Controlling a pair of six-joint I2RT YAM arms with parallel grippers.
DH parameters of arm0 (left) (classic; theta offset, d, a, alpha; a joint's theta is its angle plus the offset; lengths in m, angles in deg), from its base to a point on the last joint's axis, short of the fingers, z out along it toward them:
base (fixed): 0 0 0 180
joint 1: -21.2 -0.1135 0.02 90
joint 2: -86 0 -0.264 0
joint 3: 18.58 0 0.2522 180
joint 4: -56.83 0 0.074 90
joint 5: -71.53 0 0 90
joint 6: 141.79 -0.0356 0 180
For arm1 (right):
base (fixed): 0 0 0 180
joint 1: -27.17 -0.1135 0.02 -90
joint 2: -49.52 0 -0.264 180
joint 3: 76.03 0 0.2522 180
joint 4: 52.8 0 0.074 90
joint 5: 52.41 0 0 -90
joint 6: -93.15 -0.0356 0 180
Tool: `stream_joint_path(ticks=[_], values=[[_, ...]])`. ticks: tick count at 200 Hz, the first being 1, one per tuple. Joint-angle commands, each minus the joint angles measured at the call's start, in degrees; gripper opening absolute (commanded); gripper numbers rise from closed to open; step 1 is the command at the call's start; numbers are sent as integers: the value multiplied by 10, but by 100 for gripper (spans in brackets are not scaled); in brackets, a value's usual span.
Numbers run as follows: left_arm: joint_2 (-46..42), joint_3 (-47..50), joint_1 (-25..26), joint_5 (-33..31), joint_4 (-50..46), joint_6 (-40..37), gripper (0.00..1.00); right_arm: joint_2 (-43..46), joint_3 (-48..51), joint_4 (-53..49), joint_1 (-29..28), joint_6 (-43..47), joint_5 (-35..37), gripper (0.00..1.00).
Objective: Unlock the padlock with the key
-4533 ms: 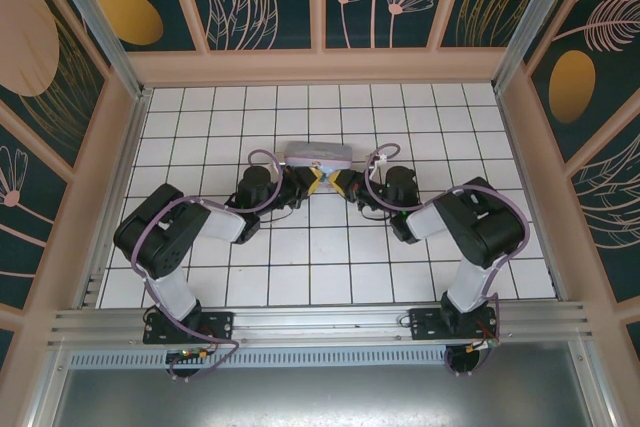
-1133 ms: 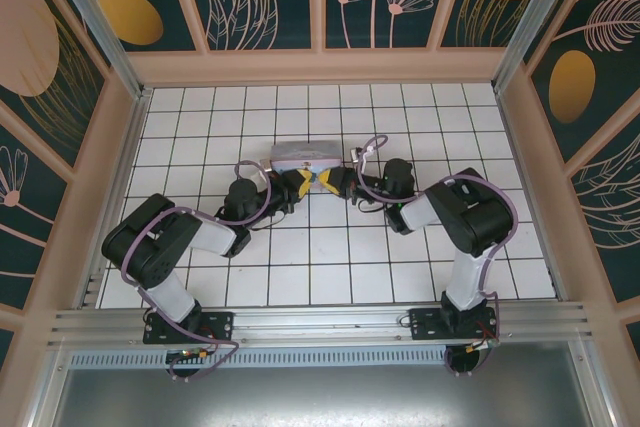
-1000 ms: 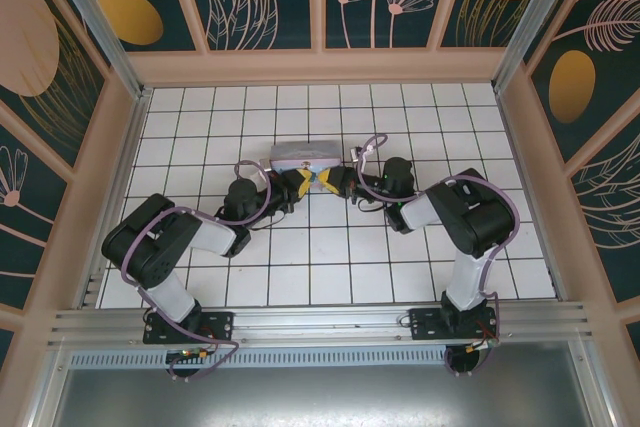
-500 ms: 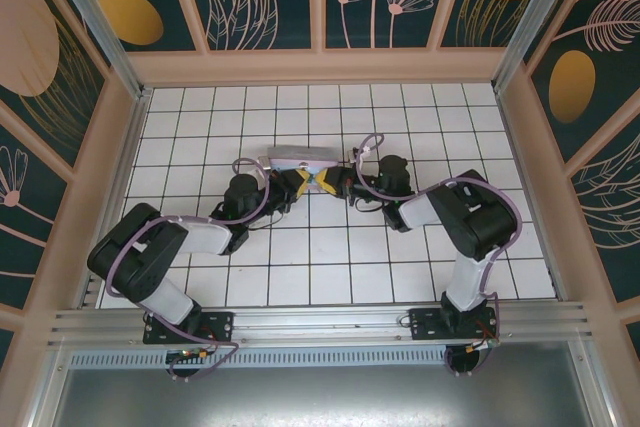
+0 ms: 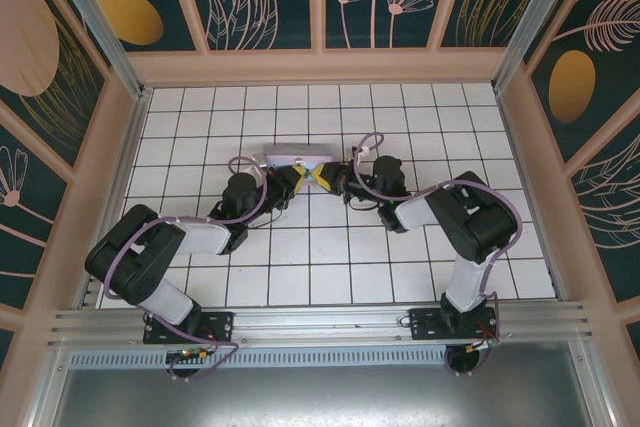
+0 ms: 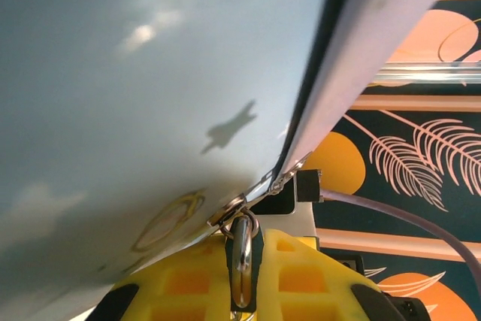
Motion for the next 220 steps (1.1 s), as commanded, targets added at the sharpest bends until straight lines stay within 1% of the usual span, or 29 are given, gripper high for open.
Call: stream_joint_path(ticks=[1, 20, 38, 50, 53, 58, 70, 92, 122, 139, 150, 168, 180, 189, 200, 212, 220], values=[[0, -16, 41, 141, 37, 5, 0, 6, -22, 118, -37, -11, -3, 0], [3, -13, 40, 148, 52, 13, 0, 8, -24, 96, -16, 29, -31, 0], [4, -11, 40, 156, 62, 18, 0, 1, -35, 78, 10, 81, -80, 0], [6, -11, 40, 161, 65, 19, 0, -5, -46, 68, 15, 115, -110, 0], [6, -11, 41, 163, 66, 20, 0, -7, -50, 66, 15, 121, -118, 0], [7, -10, 40, 165, 67, 21, 0, -10, -55, 64, 34, 131, -130, 0], [8, -10, 40, 168, 69, 21, 0, -18, -67, 57, 43, 147, -149, 0], [8, -10, 40, 171, 71, 23, 0, -26, -90, 48, 47, 156, -167, 0], [7, -11, 40, 173, 74, 23, 0, -28, -100, 17, 46, 176, -164, 0], [7, -12, 41, 175, 76, 24, 0, -33, -92, 24, 48, 156, -154, 0], [7, -11, 41, 175, 78, 27, 0, -43, -82, 60, 49, 106, -141, 0], [6, -10, 41, 174, 81, 32, 0, -76, -64, 209, 47, -29, -121, 0], [7, -9, 41, 174, 84, 35, 0, -91, -61, 262, 42, -84, -103, 0], [8, -10, 41, 175, 86, 36, 0, -92, -62, 264, 38, -99, -95, 0], [9, -11, 41, 176, 87, 37, 0, -86, -66, 243, 34, -96, -93, 0], [10, -10, 40, 176, 90, 40, 0, -69, -72, 193, 32, -57, -98, 0], [10, -11, 41, 177, 90, 41, 0, -53, -77, 129, 32, -13, -102, 0]])
